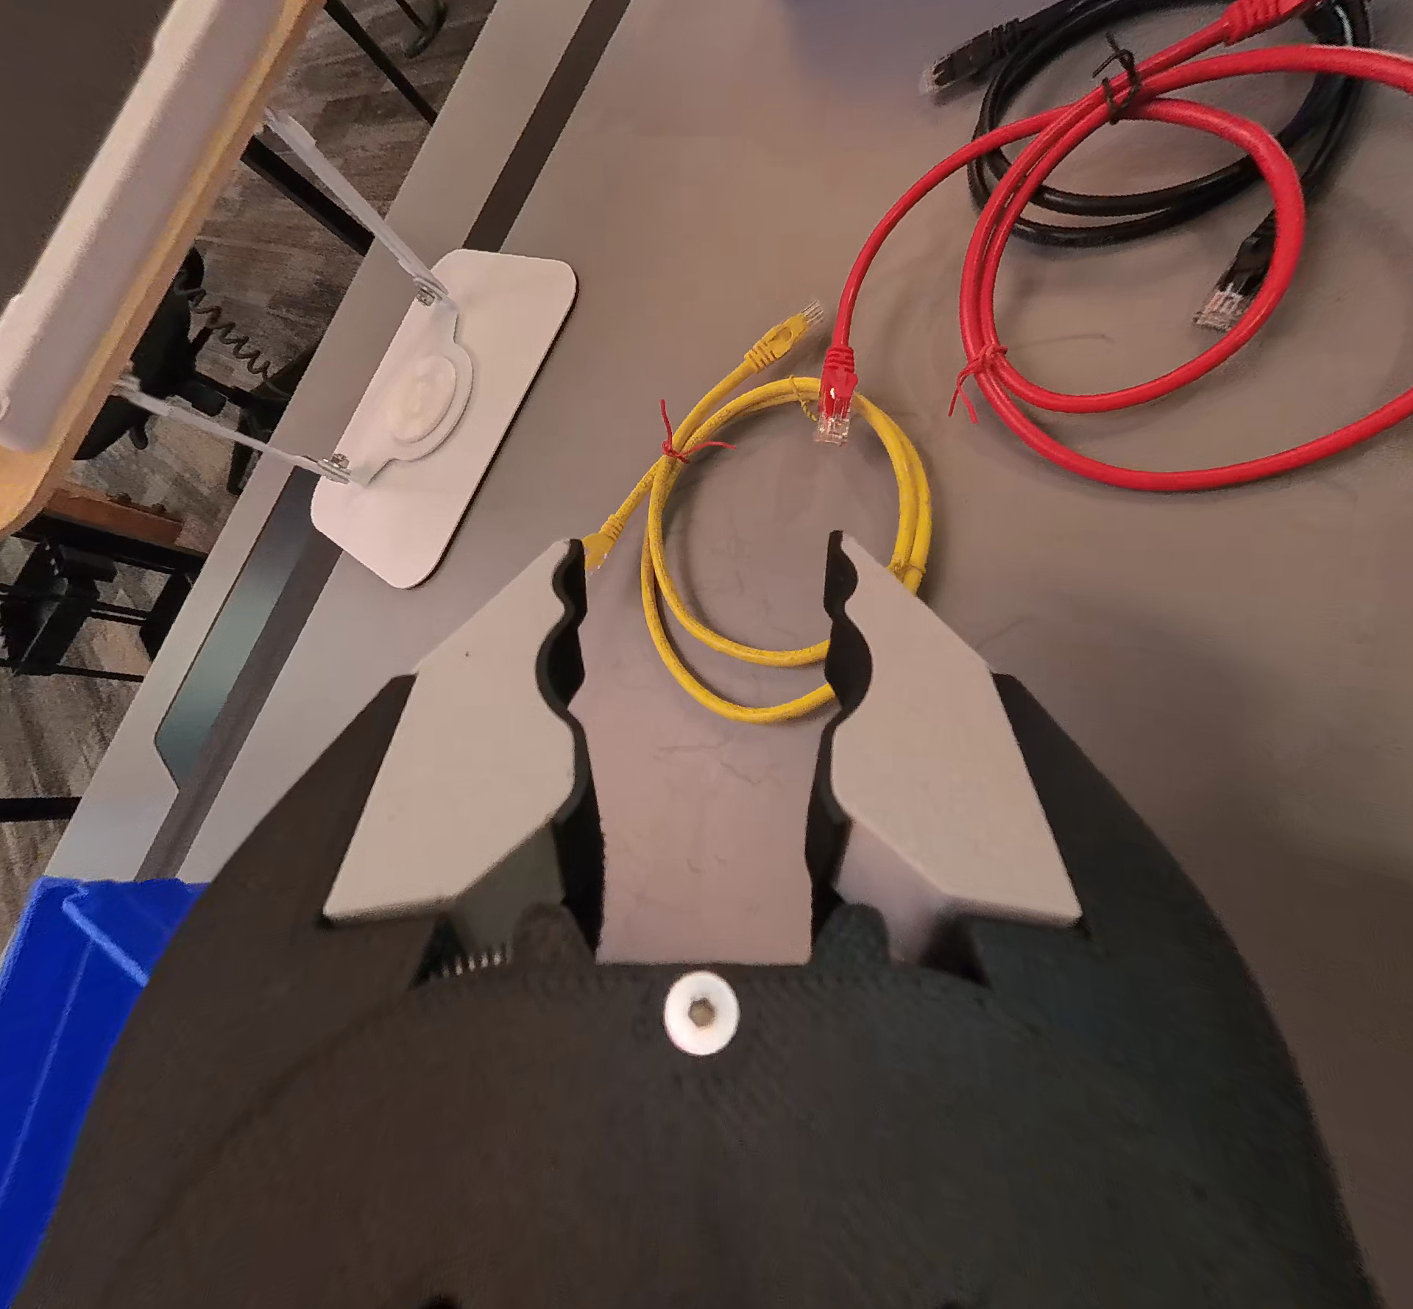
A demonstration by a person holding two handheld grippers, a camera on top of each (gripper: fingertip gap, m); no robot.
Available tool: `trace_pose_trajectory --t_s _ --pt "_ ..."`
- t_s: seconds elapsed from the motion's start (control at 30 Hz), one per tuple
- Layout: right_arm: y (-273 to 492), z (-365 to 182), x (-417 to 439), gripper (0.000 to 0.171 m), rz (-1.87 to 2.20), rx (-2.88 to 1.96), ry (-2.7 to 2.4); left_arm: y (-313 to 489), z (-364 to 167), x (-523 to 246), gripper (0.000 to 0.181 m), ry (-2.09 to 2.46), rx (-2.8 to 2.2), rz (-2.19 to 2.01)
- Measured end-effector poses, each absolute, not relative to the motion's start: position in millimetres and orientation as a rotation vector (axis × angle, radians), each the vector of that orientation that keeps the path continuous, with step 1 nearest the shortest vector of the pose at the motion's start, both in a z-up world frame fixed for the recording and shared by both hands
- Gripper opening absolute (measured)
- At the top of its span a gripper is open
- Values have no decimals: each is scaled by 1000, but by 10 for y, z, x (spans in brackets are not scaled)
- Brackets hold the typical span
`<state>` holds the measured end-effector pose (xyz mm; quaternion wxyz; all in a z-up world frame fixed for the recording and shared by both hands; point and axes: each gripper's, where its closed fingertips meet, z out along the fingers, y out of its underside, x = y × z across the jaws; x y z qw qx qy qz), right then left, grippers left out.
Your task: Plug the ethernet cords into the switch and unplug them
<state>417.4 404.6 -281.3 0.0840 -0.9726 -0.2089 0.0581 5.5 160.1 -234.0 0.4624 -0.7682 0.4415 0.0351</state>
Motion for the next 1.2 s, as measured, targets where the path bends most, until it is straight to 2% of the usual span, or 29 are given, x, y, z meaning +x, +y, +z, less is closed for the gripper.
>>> trace_pose_trajectory --t_s 0.13,0.23,0.3,0.37,0.43,0.6,0.67,0.7,0.77,0.8,1.0,1.2 --pt "3854 -2196 3946 50 72 -2665 -754 1530 -2332 25 60 1044 -1911 62" --pt "3323 -1837 3256 48 163 -2432 -1044 1476 -2346 12 59 1010 -1928 34" --pt "2817 -1811 2683 47 257 -2271 -1317 1468 -2375 13 59 1008 -1933 30" --pt "2430 -1969 2273 45 228 -2135 -1537 1473 -2428 12 59 1022 -1938 45" --pt "2138 -2279 2045 50 217 -2146 -1661 1459 -2481 21 59 1038 -1939 52" --pt "1891 -2955 1971 44 196 -2363 -1692 1419 -2520 45 59 1063 -1927 57" --pt "1847 -3044 1908 35 262 -2389 -1663 1417 -2511 58 59 1069 -1917 53" --pt "1862 -3075 1914 24 251 -2397 -1650 1418 -2513 60 59 1072 -1915 54" --pt "1887 -3092 1904 12 260 -2399 -1617 1419 -2518 58 59 1072 -1914 52" --pt "1878 -3074 1880 11 294 -2398 -1601 1420 -2522 53 59 1072 -1915 50" --pt "1883 -2551 1839 9 426 -2308 -1485 1450 -2488 -9 58 1041 -1915 42" --pt "2083 -1525 2122 9 484 -2127 -1257 1470 -2503 -55 58 1031 -1920 50"
